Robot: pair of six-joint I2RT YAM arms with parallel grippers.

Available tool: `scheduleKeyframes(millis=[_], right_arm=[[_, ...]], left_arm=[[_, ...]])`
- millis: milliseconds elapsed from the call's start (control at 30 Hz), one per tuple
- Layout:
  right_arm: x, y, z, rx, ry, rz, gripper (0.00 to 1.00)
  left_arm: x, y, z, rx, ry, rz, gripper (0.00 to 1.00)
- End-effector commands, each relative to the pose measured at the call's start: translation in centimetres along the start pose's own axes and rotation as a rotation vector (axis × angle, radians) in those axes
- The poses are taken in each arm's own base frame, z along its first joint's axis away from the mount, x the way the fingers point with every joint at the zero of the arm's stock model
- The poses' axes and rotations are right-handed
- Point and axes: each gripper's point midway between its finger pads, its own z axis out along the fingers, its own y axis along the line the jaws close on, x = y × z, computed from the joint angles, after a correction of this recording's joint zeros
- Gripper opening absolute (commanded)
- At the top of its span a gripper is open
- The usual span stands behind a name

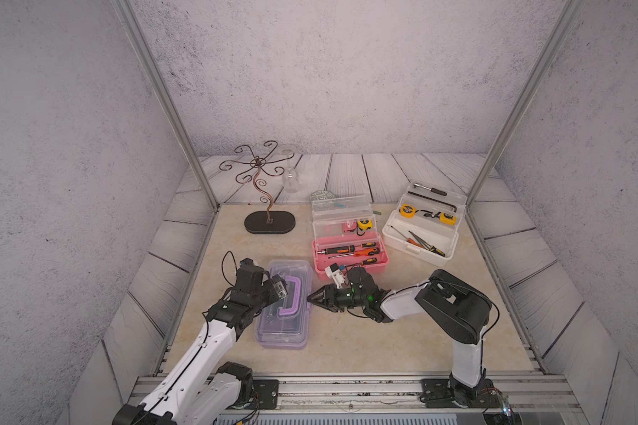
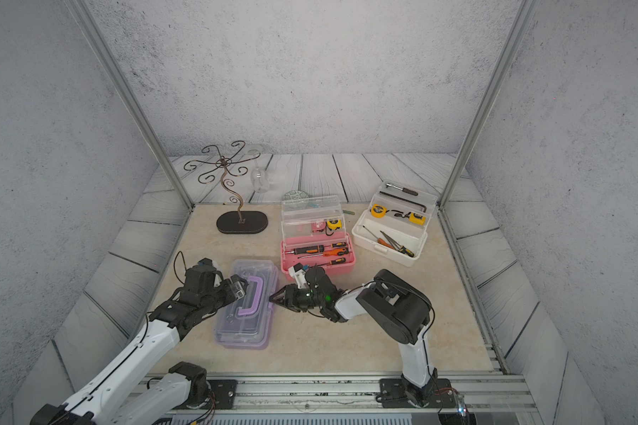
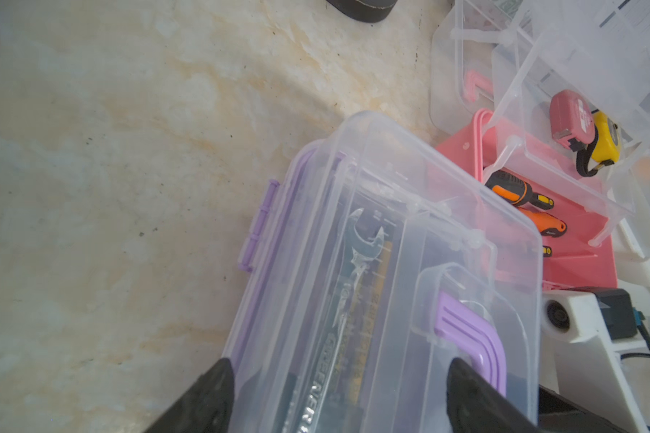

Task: Close toolboxes
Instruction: Move the toolbox to the center of the board.

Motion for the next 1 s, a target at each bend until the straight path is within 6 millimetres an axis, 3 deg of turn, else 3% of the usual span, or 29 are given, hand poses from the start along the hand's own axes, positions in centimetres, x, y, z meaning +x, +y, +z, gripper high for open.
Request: scheduleKeyframes(millis=[0, 100, 233, 367, 567, 800, 900, 967], right_arm=[[0.2, 8.8, 2.1, -0.260, -0.006, -0.179, 0.43], [0.2, 8.4, 1.9, -0.221, -0.010, -0.182, 0.44], [0.4, 7.0, 1.5, -0.132, -0.008, -0.182, 0.46], [0.0, 6.0, 0.3, -0.016, -0.008, -0.216, 0.48], [-1.2, 5.3, -2.3, 0.170, -0.041, -0.309, 0.56], [-3.9, 4.9, -7.0, 0.404, -0.127, -0.421, 0.74], [-5.0, 5.1, -9.1, 0.480, -0.165, -0.456, 0.98], [-5.7, 4.9, -10.6, 0.536, -0.200, -0.464, 0.99]], left_arm=[[10.3, -0.8, -0.3, 0.109, 0.450, -0.030, 0.87], [9.2, -0.5, -0.4, 0.085, 0.415, -0.026, 0.93], [5.7, -0.1, -1.0, 0.027, 0.297, -0.008, 0.99], [1.5, -1.6, -2.5, 0.030, 0.170, 0.054, 1.00], [-2.7, -4.5, -3.9, 0.073, 0.063, 0.129, 0.99], [-3.5, -6.3, -4.2, 0.136, 0.058, 0.107, 0.98], [-3.1, -6.3, -4.4, 0.133, 0.070, 0.119, 0.98], [-2.9, -6.4, -4.5, 0.122, 0.074, 0.142, 0.98]])
